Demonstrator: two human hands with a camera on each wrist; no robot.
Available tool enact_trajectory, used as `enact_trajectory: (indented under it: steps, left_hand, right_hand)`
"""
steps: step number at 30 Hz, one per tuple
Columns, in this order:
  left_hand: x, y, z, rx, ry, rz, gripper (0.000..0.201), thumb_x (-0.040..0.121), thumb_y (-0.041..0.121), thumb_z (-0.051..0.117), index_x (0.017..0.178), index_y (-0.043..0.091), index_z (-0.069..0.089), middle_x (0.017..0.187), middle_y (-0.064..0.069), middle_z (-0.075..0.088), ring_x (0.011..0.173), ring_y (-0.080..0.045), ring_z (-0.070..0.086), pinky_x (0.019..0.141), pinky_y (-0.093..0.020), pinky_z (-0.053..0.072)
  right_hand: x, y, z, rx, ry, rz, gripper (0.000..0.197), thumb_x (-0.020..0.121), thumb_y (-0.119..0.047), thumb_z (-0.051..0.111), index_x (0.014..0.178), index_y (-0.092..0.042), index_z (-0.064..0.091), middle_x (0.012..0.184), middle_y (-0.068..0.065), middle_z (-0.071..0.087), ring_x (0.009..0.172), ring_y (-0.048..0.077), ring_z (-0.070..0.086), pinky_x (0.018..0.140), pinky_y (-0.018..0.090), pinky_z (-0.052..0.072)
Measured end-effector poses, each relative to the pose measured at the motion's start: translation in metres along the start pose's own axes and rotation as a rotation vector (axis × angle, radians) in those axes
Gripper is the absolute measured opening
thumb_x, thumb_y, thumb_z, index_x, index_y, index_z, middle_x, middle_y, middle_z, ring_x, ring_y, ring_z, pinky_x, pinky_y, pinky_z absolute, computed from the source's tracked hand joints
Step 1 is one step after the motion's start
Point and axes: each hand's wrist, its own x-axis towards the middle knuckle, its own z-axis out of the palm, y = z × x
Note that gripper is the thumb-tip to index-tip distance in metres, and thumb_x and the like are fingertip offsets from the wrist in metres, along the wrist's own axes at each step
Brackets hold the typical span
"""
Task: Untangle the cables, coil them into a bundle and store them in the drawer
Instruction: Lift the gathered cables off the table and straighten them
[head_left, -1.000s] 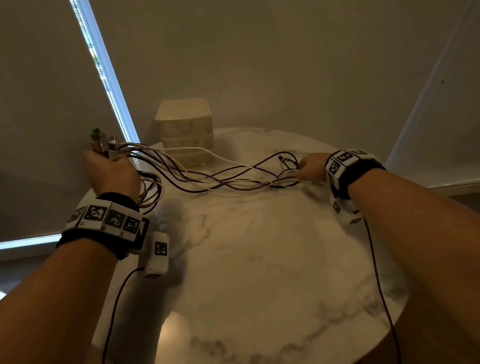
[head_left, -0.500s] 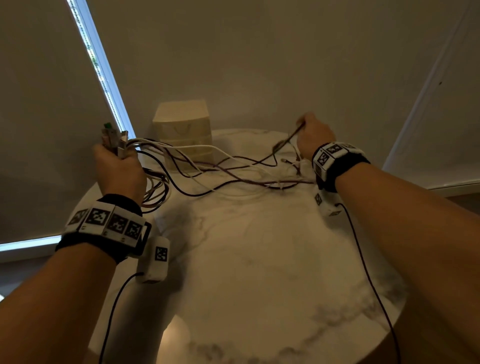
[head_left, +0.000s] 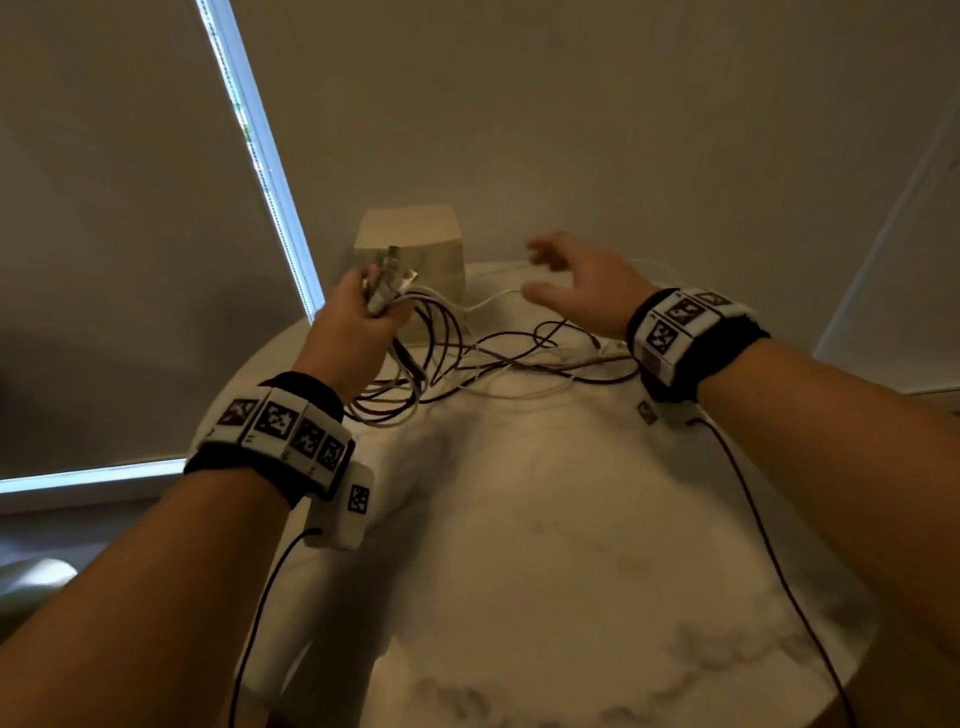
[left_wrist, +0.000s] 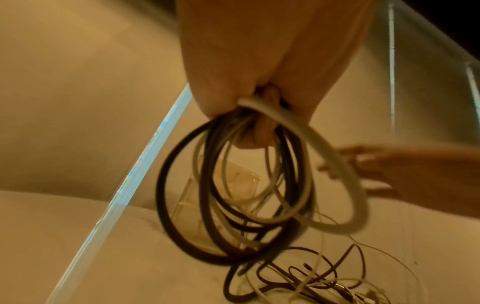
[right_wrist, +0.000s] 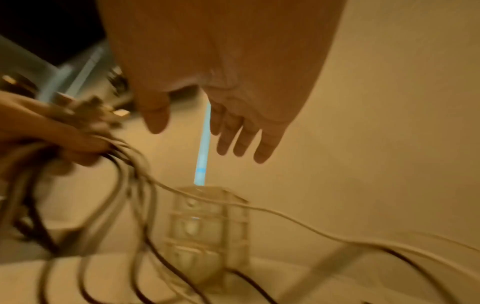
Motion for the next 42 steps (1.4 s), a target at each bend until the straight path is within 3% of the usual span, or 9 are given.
enact_trajectory:
  steps: [3, 7, 10, 14, 20, 24, 30, 36, 42]
  left_hand:
    - [-0.009, 0.019, 0.013, -0.012, -0.173, 0.159, 0.019, 0.096, 0.011, 0.069, 0.108, 0.020, 0.057, 0.072, 0.013, 0.054, 0.048, 0.005, 0.051, 0.050, -0.015, 0.040]
    - [-0.020, 0.030, 0.012, -0.088, -0.289, 0.178, 0.020, 0.092, 0.022, 0.075, 0.107, 0.016, 0.064, 0.071, 0.010, 0.062, 0.049, -0.001, 0.049, 0.046, -0.020, 0.041]
    - [-0.018, 0.022, 0.003, -0.174, -0.170, 0.098, 0.018, 0.091, 0.032, 0.075, 0.100, 0.022, 0.064, 0.074, 0.015, 0.067, 0.049, 0.000, 0.050, 0.047, -0.026, 0.043]
    - [-0.013, 0.019, -0.004, -0.535, -0.004, -0.074, 0.018, 0.099, 0.035, 0.064, 0.093, 0.018, 0.062, 0.063, 0.007, 0.057, 0.049, -0.003, 0.047, 0.052, -0.026, 0.042]
    - [-0.002, 0.014, 0.019, -0.477, 0.142, -0.154, 0.022, 0.104, 0.034, 0.057, 0.089, 0.018, 0.060, 0.064, 0.009, 0.045, 0.057, -0.007, 0.046, 0.059, -0.028, 0.045]
    - [-0.002, 0.008, 0.030, -0.374, 0.169, -0.168, 0.026, 0.105, 0.037, 0.053, 0.105, 0.012, 0.057, 0.068, 0.006, 0.047, 0.054, -0.006, 0.046, 0.059, -0.030, 0.046]
    - [-0.015, 0.025, 0.041, -0.544, 0.065, -0.122, 0.024, 0.106, 0.036, 0.050, 0.103, 0.012, 0.056, 0.060, 0.012, 0.056, 0.053, -0.003, 0.056, 0.055, -0.025, 0.049]
    - [-0.022, 0.037, 0.040, -0.929, -0.032, -0.199, 0.023, 0.107, 0.027, 0.050, 0.086, 0.018, 0.051, 0.060, 0.005, 0.037, 0.051, -0.008, 0.037, 0.059, -0.026, 0.044]
    - [-0.016, 0.019, 0.040, -0.954, 0.009, -0.341, 0.021, 0.104, 0.017, 0.056, 0.083, 0.013, 0.055, 0.064, -0.001, 0.054, 0.061, -0.018, 0.057, 0.065, -0.038, 0.052]
  right_hand:
    - [0.006, -0.051, 0.017, 0.198, -0.279, -0.156, 0.080, 0.081, -0.034, 0.079, 0.148, -0.023, 0.036, 0.145, -0.002, 0.050, 0.131, 0.011, 0.048, 0.107, 0.026, 0.037]
    - [0.010, -0.060, 0.028, 0.153, -0.511, -0.095, 0.032, 0.083, -0.014, 0.072, 0.114, -0.016, 0.065, 0.103, 0.003, 0.070, 0.091, 0.018, 0.067, 0.084, 0.029, 0.052]
    - [0.009, -0.038, 0.019, -0.078, -0.361, -0.053, 0.004, 0.094, -0.018, 0.063, 0.096, -0.017, 0.066, 0.087, 0.004, 0.066, 0.077, 0.019, 0.062, 0.068, 0.021, 0.043]
    - [0.011, 0.012, -0.004, -0.379, -0.043, 0.127, 0.022, 0.096, -0.021, 0.059, 0.116, -0.015, 0.057, 0.115, 0.013, 0.065, 0.101, 0.032, 0.059, 0.081, 0.034, 0.044]
    - [-0.013, -0.005, -0.006, -0.462, -0.510, 0.116, 0.122, 0.062, -0.063, 0.082, 0.156, -0.031, 0.013, 0.158, 0.007, 0.028, 0.143, 0.030, 0.030, 0.117, 0.047, 0.028]
    - [-0.029, -0.050, -0.008, -0.557, -0.506, -0.038, 0.138, 0.052, -0.085, 0.069, 0.158, -0.033, -0.003, 0.165, 0.000, 0.012, 0.151, 0.026, 0.009, 0.121, 0.053, -0.003]
    - [-0.033, -0.085, 0.039, 0.036, -0.449, -0.071, 0.082, 0.082, -0.046, 0.074, 0.149, -0.020, 0.034, 0.142, -0.003, 0.054, 0.127, 0.014, 0.053, 0.108, 0.036, 0.044]
    - [-0.044, -0.076, 0.070, 0.441, -0.397, 0.017, 0.049, 0.090, -0.019, 0.063, 0.134, -0.015, 0.041, 0.091, 0.005, 0.074, 0.084, 0.018, 0.073, 0.090, 0.040, 0.056]
    - [-0.044, -0.077, 0.048, 0.055, -0.327, -0.049, 0.031, 0.101, -0.043, 0.050, 0.120, -0.022, 0.062, 0.071, -0.017, 0.053, 0.060, 0.000, 0.051, 0.053, 0.012, 0.038]
